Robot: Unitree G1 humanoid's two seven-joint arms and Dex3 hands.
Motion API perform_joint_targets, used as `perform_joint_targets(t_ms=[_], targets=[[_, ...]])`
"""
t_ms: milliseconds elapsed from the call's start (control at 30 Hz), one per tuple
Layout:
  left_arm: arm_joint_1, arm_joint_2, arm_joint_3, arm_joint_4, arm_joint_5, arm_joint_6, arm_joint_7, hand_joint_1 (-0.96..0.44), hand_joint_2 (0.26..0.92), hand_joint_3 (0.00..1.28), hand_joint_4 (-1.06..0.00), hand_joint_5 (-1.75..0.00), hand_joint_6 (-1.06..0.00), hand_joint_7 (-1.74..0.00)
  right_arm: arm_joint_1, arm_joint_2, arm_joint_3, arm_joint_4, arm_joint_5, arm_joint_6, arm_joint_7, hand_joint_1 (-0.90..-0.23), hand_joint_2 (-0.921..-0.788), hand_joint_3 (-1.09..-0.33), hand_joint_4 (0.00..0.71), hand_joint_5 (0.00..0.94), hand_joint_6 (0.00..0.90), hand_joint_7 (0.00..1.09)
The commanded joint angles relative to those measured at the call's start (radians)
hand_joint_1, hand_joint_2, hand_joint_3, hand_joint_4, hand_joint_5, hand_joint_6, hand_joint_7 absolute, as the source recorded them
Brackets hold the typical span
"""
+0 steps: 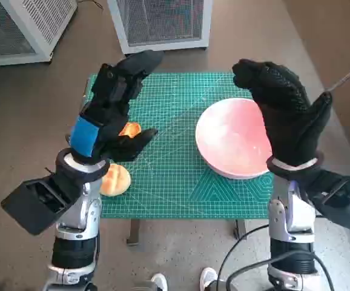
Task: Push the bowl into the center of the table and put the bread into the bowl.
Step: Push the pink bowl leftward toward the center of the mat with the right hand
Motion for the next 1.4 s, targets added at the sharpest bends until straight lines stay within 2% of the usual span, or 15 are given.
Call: perform_joint_targets(t_ms=[33,600,900,933,967,1000,1067,1200,1400], targets=[[-0.002,-0.002,-0.005,-0.001,0.005,-0.005,-0.004,-0.51,0.912,0.36,0.00,-0.47,0.00,-0.68,0.024,-0.004,-0.002,0.000,0.004,0.014,0.003,-0.426,-0.857,-0.478,0.363,0.002,0.139,0.63],[-0.005,-0.008,-0.004,0.014,0.013,-0.022,-0.002,-0.51,0.908,0.36,0.00,-0.47,0.00,-0.68,0.022,-0.010,-0.010,0.012,0.012,0.004,0.016,-0.431,-0.870,-0.451,0.364,0.001,0.138,0.63],[-0.008,-0.009,-0.003,0.023,0.015,-0.030,-0.002,-0.50,0.905,0.37,0.00,-0.47,0.00,-0.68,0.027,-0.016,-0.023,0.019,0.005,-0.012,0.018,-0.428,-0.875,-0.439,0.368,0.002,0.141,0.62],[-0.007,-0.010,-0.003,0.023,0.015,-0.030,-0.001,-0.50,0.904,0.37,0.00,-0.47,0.00,-0.68,0.027,-0.019,-0.027,0.023,0.004,-0.018,0.020,-0.429,-0.879,-0.432,0.366,0.001,0.136,0.62],[-0.006,-0.009,-0.003,0.024,0.014,-0.031,-0.002,-0.50,0.904,0.37,0.00,-0.47,0.00,-0.68,0.025,-0.024,-0.035,0.037,0.000,-0.032,0.021,-0.429,-0.882,-0.426,0.365,0.001,0.135,0.61],[-0.006,-0.009,-0.002,0.025,0.013,-0.032,-0.003,-0.50,0.903,0.37,0.00,-0.47,0.00,-0.68,0.023,-0.027,-0.040,0.048,-0.002,-0.042,0.022,-0.433,-0.896,-0.410,0.359,0.001,0.125,0.60],[-0.004,-0.010,-0.002,0.025,0.013,-0.035,-0.002,-0.50,0.903,0.38,0.00,-0.47,0.00,-0.68,0.015,-0.040,-0.059,0.088,-0.016,-0.077,0.019,-0.438,-0.911,-0.401,0.347,0.001,0.111,0.58],[0.001,-0.011,-0.002,0.022,0.012,-0.036,-0.001,-0.51,0.902,0.38,0.00,-0.47,0.00,-0.67,-0.014,-0.072,-0.104,0.209,-0.065,-0.170,-0.018,-0.444,-0.919,-0.418,0.328,0.001,0.100,0.56],[0.004,-0.013,-0.001,0.028,0.012,-0.045,-0.001,-0.51,0.902,0.38,0.00,-0.47,0.00,-0.67,-0.069,-0.122,-0.176,0.427,-0.115,-0.265,-0.101,-0.437,-0.921,-0.439,0.311,0.000,0.096,0.55]])
